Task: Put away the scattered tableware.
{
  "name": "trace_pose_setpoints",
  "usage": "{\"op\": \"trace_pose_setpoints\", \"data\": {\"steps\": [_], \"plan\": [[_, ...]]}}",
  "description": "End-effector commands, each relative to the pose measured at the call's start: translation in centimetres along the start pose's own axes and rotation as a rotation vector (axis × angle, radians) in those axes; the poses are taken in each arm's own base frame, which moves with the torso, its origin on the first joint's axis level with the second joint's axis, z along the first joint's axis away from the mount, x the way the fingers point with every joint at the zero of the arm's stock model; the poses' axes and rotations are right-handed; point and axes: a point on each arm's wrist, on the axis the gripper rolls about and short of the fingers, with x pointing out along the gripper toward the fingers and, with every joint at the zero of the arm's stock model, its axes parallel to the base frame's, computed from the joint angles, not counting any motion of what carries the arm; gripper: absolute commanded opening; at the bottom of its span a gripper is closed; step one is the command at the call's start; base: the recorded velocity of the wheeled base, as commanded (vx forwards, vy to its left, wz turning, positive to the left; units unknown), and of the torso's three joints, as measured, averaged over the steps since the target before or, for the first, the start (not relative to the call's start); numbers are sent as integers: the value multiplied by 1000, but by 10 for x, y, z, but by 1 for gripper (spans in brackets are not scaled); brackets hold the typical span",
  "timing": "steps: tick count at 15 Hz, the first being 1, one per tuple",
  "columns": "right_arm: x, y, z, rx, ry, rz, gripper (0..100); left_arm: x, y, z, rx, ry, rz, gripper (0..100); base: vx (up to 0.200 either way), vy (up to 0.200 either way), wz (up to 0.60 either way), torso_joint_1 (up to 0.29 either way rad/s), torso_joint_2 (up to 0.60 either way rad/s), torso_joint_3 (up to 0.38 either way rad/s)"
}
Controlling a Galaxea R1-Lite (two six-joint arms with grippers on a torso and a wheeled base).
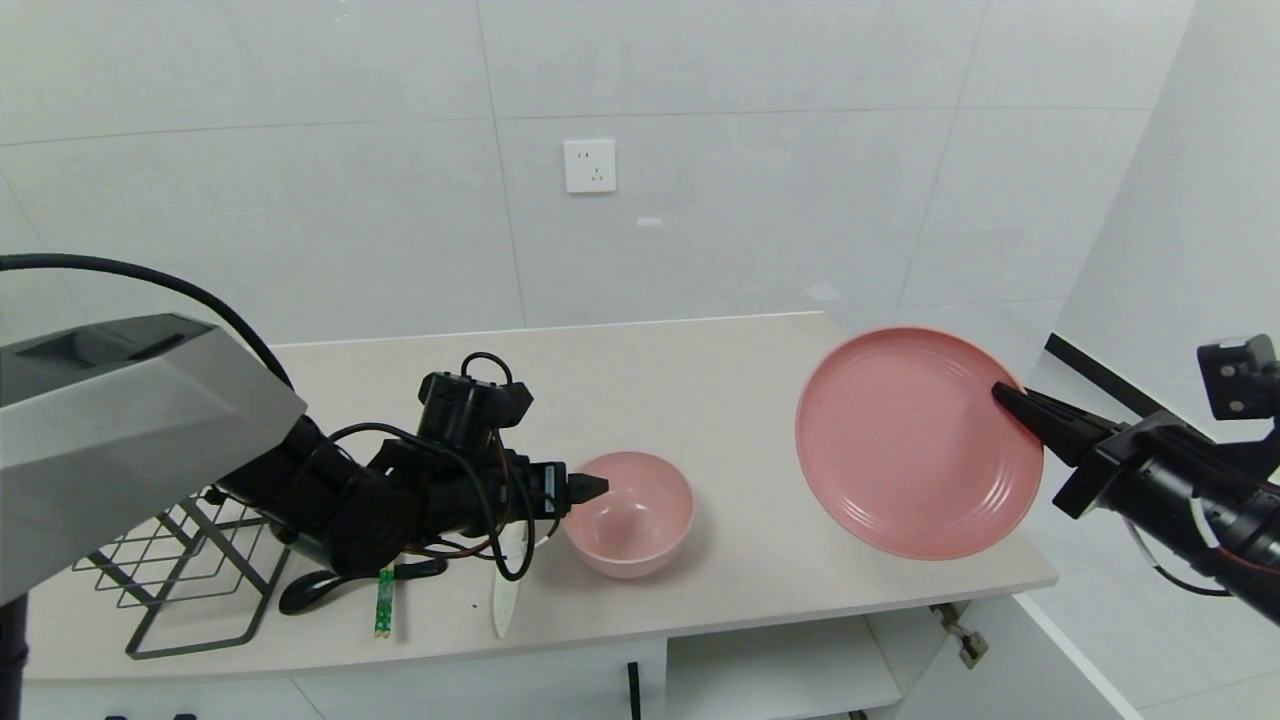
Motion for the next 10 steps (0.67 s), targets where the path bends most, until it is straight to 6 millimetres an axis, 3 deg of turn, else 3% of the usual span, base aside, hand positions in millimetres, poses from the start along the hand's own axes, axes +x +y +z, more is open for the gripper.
{"op": "trace_pose_setpoints", "data": {"steps": [1, 10], "plan": [[1, 0, 0, -1, -2, 0, 0, 14, 3, -3, -3, 11, 2, 100, 0, 0, 0, 0, 0, 0], [2, -3, 3, -4, -16, -9, 0, 42, 1, -18, 18, 20, -22, 100, 0, 0, 0, 0, 0, 0]]}}
